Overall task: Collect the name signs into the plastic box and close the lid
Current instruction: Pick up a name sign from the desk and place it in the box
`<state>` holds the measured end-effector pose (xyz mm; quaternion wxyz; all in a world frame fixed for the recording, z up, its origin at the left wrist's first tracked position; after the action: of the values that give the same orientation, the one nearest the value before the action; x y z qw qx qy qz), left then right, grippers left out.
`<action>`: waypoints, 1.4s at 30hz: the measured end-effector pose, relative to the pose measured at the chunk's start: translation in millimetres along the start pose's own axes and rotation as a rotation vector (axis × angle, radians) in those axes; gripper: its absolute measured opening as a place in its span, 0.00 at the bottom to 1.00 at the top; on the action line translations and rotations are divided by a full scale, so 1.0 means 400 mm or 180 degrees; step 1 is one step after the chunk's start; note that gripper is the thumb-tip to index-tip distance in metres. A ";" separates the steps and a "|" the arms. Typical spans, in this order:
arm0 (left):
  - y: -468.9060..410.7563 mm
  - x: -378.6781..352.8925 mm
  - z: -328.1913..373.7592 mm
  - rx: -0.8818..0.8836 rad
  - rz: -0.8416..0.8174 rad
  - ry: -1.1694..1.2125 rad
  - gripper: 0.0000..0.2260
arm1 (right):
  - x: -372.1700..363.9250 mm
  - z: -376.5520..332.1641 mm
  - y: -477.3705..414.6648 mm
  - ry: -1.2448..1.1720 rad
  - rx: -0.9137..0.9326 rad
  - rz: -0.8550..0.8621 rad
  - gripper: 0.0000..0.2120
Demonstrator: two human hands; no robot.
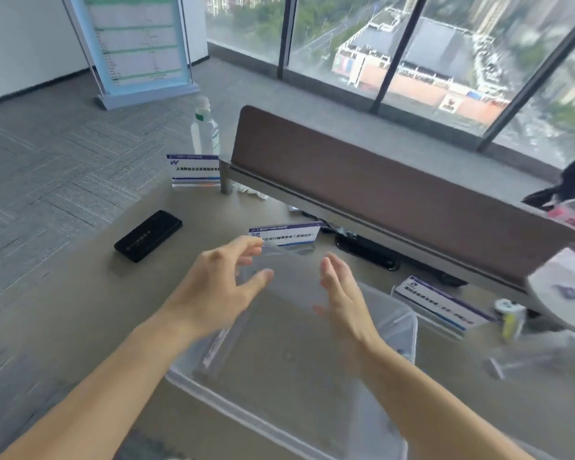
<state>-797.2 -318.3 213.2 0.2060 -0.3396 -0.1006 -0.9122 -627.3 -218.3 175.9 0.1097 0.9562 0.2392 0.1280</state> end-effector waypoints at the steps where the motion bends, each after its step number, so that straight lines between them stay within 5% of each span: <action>1: -0.013 0.017 0.061 -0.0164 0.0038 0.0115 0.23 | 0.059 -0.046 0.024 -0.0065 0.0202 0.0114 0.33; 5: -0.033 0.018 0.360 -0.0754 -0.0060 0.0765 0.21 | 0.328 -0.189 0.122 -0.0231 0.0817 0.0651 0.22; 11: 0.031 -0.140 0.814 -0.1697 -0.0374 0.1248 0.22 | 0.777 -0.257 0.333 -0.0070 0.1537 0.1545 0.26; 22: 0.233 -0.686 1.405 -0.2409 -0.0650 0.1628 0.25 | 1.496 -0.109 0.661 0.0099 0.1709 0.2774 0.22; 31: 0.182 -1.112 1.466 -0.1861 -0.1030 0.1791 0.18 | 1.770 0.054 0.638 0.0084 0.1309 0.3070 0.26; 34: 0.117 -1.263 1.419 -0.1612 -0.1107 0.1929 0.16 | 1.829 0.135 0.565 -0.0067 0.1205 0.3050 0.16; 42: -0.028 -1.650 1.222 -0.0736 -0.1044 0.1474 0.21 | 1.953 0.428 0.305 -0.0547 0.0606 0.2851 0.19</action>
<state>-67.8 52.6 142.7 0.0335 -0.1232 0.0000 -0.9918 142.0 30.6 197.8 -0.0252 0.9783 -0.1965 0.0606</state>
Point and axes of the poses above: each hand's wrist, its own y-axis away from the middle knuckle, its own x-axis out of the back of the hand, z = x × y, the point moved 2 cm from there along -y, towards the middle knuckle, and after that the axes turned 3 degrees about x, right-handed, at the moved point
